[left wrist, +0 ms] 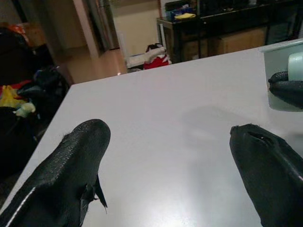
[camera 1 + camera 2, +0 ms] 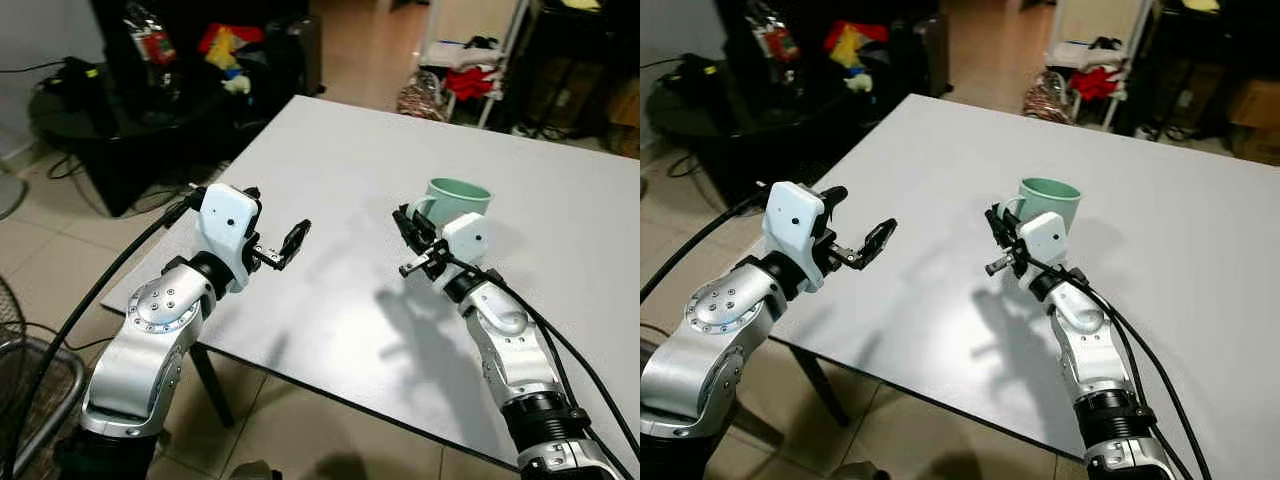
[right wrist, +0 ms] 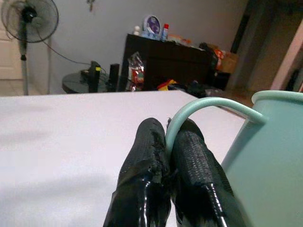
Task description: Setting the table
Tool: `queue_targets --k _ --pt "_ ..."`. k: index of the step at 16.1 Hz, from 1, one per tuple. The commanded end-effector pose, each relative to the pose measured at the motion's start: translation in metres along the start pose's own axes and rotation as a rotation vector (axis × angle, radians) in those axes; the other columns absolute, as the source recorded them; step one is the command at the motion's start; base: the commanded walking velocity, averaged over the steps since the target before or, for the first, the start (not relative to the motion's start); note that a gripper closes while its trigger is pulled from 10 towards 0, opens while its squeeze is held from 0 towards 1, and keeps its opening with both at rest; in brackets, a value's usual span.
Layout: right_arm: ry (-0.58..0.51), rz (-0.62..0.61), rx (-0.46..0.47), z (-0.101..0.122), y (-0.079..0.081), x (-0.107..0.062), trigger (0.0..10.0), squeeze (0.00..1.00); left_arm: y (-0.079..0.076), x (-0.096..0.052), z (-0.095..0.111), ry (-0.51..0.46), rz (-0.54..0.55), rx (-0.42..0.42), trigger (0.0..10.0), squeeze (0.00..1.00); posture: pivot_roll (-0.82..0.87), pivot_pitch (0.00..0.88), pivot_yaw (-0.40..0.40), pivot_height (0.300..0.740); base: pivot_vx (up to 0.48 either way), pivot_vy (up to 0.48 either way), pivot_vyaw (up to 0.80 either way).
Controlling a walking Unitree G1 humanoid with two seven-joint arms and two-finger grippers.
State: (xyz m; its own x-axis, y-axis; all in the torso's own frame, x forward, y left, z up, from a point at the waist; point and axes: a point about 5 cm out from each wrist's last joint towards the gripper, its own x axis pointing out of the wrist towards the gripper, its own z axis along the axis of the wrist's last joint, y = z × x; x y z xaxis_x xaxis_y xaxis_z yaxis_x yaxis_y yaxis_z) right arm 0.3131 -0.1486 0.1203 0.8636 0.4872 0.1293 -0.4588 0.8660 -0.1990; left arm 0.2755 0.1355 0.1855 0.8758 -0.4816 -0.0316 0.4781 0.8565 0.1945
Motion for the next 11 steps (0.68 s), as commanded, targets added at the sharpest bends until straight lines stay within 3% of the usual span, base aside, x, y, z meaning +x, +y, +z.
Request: queue_targets --k 1,7,11 --pt "-0.018 0.003 -0.015 0.004 -0.006 0.005 10.0 0.0 0.002 0.001 0.006 -0.005 -0.009 0.016 10.0 0.0 0.1 0.0 0.033 0.74 0.0 0.0 0.0" --pt "0.033 -0.003 -0.017 -0.007 -0.017 0.023 10.0 0.0 -0.002 -0.005 0.011 0.004 -0.062 0.035 10.0 0.0 0.14 0.0 0.054 0.74 0.0 0.0 0.0" --pt "0.09 -0.013 -0.02 -0.014 -0.015 0.033 10.0 0.0 -0.004 -0.01 0.012 0.02 -0.072 0.034 10.0 0.0 0.16 0.033 0.045 0.74 0.0 0.0 0.0"
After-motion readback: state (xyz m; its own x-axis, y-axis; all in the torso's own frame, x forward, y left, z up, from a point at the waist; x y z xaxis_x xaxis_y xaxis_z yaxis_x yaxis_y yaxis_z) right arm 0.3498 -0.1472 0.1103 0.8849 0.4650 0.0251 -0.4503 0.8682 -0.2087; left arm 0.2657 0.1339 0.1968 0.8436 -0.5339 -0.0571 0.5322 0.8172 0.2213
